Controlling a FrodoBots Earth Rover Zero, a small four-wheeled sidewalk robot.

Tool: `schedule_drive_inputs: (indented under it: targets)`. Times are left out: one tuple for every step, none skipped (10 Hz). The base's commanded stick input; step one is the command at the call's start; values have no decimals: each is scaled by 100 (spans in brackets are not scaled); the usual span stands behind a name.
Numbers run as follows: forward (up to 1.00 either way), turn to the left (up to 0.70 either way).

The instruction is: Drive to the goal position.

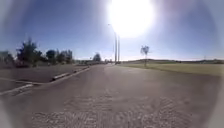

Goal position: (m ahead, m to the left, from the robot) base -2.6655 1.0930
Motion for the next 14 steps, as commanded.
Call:
schedule_drive_inputs:
  targets:
    - [100,0]
    - [100,0]
    - [100,0]
    - [100,0]
    - [100,0]
    - [100,0]
    - [100,0]
    - [100,0]
    - [100,0]
    - [100,0]
    - [100,0]
    - [100,-14]
    - [100,-34]
    - [100,-25]
